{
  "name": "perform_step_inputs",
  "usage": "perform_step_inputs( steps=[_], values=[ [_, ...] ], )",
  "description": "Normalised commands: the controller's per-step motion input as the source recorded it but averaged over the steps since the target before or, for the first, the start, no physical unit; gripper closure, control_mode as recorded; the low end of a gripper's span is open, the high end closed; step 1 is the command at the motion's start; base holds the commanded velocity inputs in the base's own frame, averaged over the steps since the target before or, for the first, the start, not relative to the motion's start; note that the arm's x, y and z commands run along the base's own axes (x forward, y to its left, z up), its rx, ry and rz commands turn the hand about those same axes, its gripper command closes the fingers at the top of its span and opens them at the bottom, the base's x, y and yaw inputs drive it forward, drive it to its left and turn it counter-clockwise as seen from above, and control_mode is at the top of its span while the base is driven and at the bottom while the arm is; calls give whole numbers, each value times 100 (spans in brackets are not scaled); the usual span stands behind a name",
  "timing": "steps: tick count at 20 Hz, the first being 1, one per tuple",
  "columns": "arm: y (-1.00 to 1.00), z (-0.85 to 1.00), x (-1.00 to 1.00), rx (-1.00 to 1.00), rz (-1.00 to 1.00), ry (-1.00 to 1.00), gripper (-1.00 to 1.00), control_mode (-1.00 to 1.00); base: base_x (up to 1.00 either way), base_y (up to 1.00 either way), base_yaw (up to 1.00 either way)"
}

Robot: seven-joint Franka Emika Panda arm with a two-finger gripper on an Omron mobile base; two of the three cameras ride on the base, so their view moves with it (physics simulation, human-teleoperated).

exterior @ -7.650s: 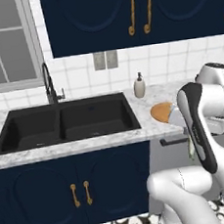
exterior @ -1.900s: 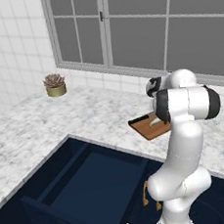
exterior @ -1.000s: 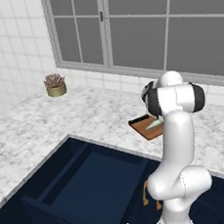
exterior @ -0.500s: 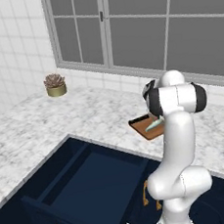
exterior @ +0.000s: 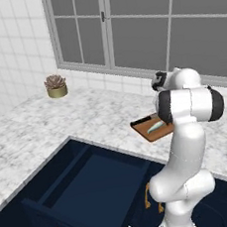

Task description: Pick up the knife from the drawer and place it on the cutting board. Then place the meat from the plate to the cutting board.

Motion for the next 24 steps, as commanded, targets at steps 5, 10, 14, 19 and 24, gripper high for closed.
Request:
perform_step_inputs(
  steps=[5, 10, 14, 19, 24],
  values=[
    [29, 77, -55, 0, 9, -19, -100, -100, 0, 0, 0],
    [30, 64, -68, 0, 18, -22, -100, -100, 0, 0, 0],
    [22, 69, -88, 0, 22, -27, -100, -100, 0, 0, 0],
    [22, 57, -98, 0, 18, -29, -100, -100, 0, 0, 0],
    [18, 43, -100, 0, 14, -32, -100, -100, 0, 0, 0]
  ],
)
